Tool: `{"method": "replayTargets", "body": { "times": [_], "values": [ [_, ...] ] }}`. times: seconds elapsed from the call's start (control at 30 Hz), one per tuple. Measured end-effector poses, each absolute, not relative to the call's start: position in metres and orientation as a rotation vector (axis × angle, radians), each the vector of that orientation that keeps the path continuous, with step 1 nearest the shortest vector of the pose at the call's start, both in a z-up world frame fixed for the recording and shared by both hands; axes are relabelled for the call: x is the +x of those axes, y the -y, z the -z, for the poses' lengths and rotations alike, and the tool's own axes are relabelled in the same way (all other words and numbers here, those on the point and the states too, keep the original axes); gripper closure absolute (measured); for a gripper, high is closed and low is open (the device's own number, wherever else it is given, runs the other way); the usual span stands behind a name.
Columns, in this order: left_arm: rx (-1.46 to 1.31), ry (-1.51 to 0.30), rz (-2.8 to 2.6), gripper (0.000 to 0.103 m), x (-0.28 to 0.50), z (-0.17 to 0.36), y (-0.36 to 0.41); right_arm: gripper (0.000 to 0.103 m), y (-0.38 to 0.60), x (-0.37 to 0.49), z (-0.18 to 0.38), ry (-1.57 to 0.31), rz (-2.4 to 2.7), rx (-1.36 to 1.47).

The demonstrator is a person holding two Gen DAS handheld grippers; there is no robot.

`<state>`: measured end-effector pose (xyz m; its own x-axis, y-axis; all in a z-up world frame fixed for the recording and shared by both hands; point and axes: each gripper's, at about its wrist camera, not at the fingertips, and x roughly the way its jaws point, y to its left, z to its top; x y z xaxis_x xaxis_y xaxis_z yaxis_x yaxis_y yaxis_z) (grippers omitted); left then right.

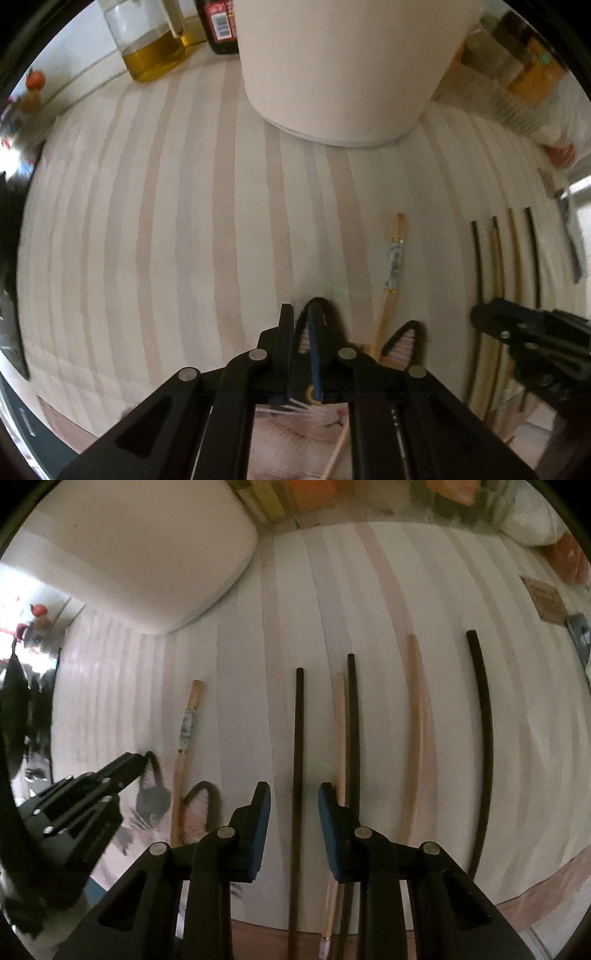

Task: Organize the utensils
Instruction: 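Grasp the wooden chopstick with painted band using the left tool while the right tool grasps a black chopstick, then hold both grasped chopsticks closed against the mat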

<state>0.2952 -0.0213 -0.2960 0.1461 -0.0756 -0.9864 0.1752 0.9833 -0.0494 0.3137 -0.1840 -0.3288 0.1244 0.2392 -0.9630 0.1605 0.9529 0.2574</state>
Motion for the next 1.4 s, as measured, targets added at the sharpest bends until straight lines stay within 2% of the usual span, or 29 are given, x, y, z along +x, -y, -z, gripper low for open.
{"method": "replayTargets", "body": {
  "times": [0.03, 0.07, 0.1, 0.13, 0.37, 0.43, 0.53, 0.9, 1.4],
  "values": [
    [0.066, -1.422, 0.194, 0.089, 0.297, 0.297, 0.015, 0.079, 0.180, 0.314, 0.328, -1.450, -0.049, 0.296],
    [0.059, -1.429, 0.207, 0.081, 0.297, 0.298, 0.013, 0.094, 0.176, 0.314, 0.328, -1.446, -0.023, 0.243],
    [0.063, -1.428, 0.218, 0.076, 0.296, 0.298, 0.015, 0.098, 0.166, 0.317, 0.329, -1.439, -0.020, 0.222],
    [0.075, -1.425, 0.224, 0.072, 0.295, 0.298, 0.017, 0.098, 0.164, 0.316, 0.329, -1.434, -0.020, 0.207],
    [0.228, -1.410, 0.283, 0.072, 0.283, 0.302, 0.054, 0.099, 0.171, 0.314, 0.330, -1.434, 0.013, 0.189],
    [0.284, -1.371, 0.277, 0.074, 0.279, 0.303, 0.065, 0.098, 0.178, 0.313, 0.330, -1.438, 0.012, 0.209],
    [0.299, -1.345, 0.259, 0.098, 0.280, 0.303, 0.068, 0.098, 0.185, 0.313, 0.330, -1.442, 0.015, 0.221],
    [0.206, -1.372, 0.111, 0.098, 0.301, 0.300, 0.012, 0.098, 0.171, 0.332, 0.329, -1.442, -0.053, 0.235],
    [0.192, -1.369, 0.109, 0.098, 0.317, 0.300, 0.016, 0.098, 0.155, 0.340, 0.328, -1.473, -0.071, 0.146]
  ]
}}
